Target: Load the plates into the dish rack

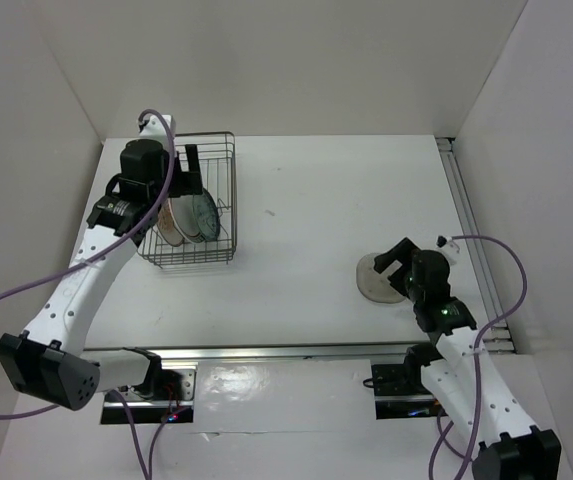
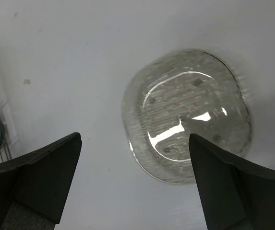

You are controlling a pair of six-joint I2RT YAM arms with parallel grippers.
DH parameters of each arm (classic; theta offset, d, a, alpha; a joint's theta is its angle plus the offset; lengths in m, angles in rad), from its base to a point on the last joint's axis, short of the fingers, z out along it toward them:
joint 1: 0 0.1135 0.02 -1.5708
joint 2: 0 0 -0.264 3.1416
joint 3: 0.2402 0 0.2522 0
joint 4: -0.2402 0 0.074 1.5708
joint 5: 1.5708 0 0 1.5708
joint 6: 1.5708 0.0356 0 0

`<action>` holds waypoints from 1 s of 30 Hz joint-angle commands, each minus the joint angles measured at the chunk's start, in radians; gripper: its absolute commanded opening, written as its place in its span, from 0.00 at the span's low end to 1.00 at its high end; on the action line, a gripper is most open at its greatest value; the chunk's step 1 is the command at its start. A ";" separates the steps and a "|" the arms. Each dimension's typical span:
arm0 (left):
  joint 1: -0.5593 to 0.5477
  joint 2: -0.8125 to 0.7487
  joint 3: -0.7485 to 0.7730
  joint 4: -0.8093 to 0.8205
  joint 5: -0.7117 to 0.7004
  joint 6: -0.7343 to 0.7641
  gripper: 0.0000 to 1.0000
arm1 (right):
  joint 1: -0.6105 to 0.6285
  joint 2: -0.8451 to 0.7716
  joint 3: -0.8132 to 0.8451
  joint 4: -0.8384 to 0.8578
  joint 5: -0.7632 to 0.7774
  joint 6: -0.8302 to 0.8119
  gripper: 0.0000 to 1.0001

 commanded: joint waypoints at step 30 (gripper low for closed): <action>0.000 -0.064 0.008 0.022 0.127 -0.022 1.00 | 0.198 0.165 0.012 -0.317 0.315 0.457 0.56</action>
